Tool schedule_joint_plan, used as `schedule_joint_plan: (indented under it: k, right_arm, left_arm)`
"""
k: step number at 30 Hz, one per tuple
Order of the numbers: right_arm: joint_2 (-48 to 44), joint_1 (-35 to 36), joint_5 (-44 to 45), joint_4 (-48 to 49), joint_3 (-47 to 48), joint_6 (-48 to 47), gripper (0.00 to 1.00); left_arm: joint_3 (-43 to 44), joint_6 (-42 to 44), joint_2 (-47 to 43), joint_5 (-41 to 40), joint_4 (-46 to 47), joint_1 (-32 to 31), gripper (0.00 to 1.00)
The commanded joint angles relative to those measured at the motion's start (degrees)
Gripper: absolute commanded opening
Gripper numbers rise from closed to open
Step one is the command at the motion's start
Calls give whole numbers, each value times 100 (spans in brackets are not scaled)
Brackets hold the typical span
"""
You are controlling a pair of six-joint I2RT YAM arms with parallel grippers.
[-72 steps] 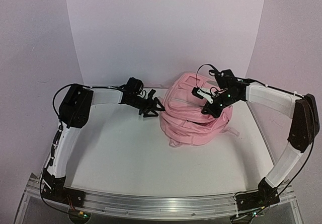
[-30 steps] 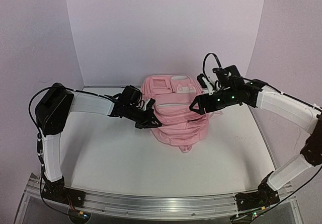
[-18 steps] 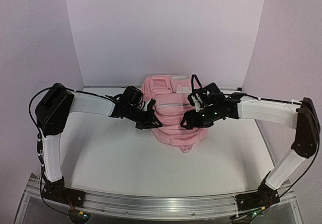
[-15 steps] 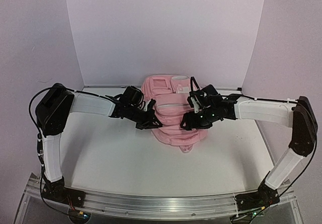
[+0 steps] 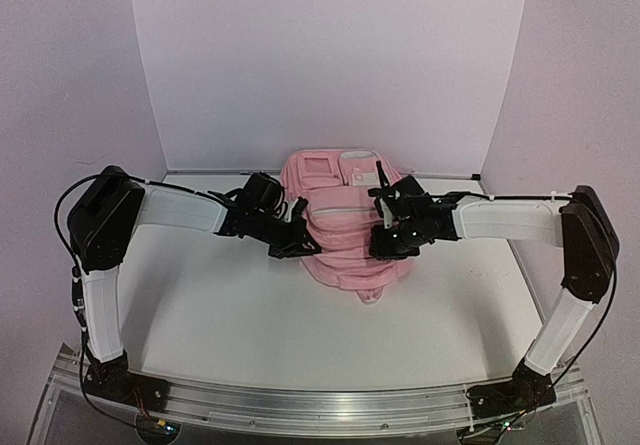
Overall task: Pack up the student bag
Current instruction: Zip the student bag at the center of the board.
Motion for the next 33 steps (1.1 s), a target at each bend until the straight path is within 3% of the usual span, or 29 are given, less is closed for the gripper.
schedule_joint_plan:
  k: [1,5,15,26,33]
  right_arm:
    - [-266,-222,135,74,25,77,12]
    - [-581,-313,36,-87,-61,-22,0]
    - [-966,-707,-119,-546,-271,-765,0]
    - [-643,-1254,-322,-703,-268,-2067,0]
    - [-340,-1524,-1724,-478,13,-3357,0]
  left_arm:
    - [-38,239,-521,33,66,-52,0]
    - [-41,305,-600,-5,-175,8,0]
    - [-350,152,-930,-164,-707,549,0]
    - [-606,636,-1381,-534,-1676,1182,0]
    - [-677,973,-1531,-689,-2182,1706,0]
